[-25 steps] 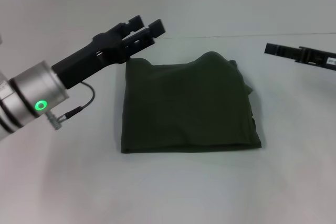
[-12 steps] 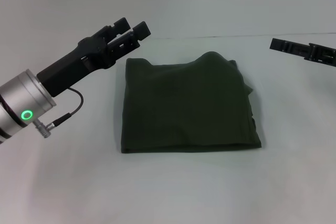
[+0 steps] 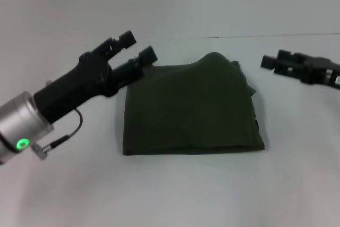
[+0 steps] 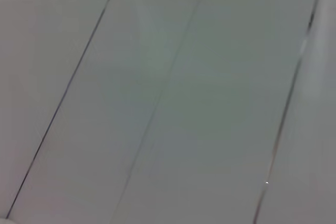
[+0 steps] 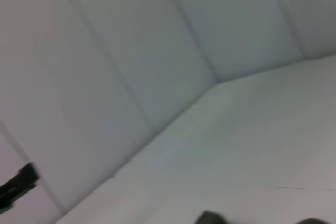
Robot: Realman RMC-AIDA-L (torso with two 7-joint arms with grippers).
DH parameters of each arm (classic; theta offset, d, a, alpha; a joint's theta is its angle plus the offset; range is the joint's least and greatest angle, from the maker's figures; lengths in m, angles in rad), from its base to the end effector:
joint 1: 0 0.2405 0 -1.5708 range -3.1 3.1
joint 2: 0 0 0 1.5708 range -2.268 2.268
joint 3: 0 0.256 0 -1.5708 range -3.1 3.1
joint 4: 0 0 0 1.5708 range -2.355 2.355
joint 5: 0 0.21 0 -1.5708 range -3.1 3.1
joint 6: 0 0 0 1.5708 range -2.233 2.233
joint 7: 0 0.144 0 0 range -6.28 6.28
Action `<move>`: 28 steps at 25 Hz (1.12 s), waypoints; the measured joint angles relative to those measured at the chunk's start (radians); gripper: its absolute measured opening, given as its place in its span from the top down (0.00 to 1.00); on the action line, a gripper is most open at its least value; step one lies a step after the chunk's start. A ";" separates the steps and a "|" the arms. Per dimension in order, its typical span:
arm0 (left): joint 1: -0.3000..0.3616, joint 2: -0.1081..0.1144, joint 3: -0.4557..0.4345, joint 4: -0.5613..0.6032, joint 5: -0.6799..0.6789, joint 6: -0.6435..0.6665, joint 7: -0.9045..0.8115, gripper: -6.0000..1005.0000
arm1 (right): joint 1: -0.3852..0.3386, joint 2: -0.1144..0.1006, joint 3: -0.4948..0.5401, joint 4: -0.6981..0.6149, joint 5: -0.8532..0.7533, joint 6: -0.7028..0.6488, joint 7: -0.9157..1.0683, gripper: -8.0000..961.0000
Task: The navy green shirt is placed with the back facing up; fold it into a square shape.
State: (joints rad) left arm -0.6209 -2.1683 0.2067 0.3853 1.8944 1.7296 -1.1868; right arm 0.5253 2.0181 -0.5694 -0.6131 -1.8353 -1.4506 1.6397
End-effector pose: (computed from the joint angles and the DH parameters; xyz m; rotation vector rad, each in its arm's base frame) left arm -0.2202 0.3269 -0.0105 -2.3189 -0.6209 -1.4446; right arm 0.2798 0.3590 0.0491 -2.3363 1.0064 0.9338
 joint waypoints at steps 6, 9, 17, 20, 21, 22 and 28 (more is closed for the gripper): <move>0.070 0.001 0.055 -0.002 -0.001 0.065 0.029 0.13 | -0.042 0.033 -0.008 -0.005 0.000 -0.126 -0.141 0.05; 0.102 0.001 0.060 -0.003 0.000 0.090 0.045 0.13 | -0.052 0.045 -0.010 0.001 -0.003 -0.146 -0.187 0.05; 0.175 0.001 0.172 -0.005 0.007 0.098 0.115 0.13 | -0.044 0.053 -0.063 0.003 -0.104 -0.157 -0.198 0.06; 0.186 0.004 0.233 -0.002 0.013 0.088 0.121 0.13 | -0.037 0.048 -0.102 0.001 -0.130 -0.164 -0.183 0.06; 0.186 0.006 0.261 0.003 0.021 0.081 0.113 0.13 | -0.034 0.046 -0.118 0.000 -0.135 -0.164 -0.178 0.06; 0.185 0.007 0.285 0.009 0.032 0.072 0.101 0.13 | -0.031 0.044 -0.131 0.000 -0.139 -0.165 -0.175 0.06; 0.175 0.007 0.375 0.031 0.075 0.000 0.025 0.13 | -0.024 0.042 -0.181 0.002 -0.150 -0.173 -0.174 0.06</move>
State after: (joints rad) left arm -0.4462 -2.1613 0.5816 0.4161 1.9698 1.7292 -1.1619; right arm 0.5008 2.0598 -0.7500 -0.6107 -1.9850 -1.6238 1.4661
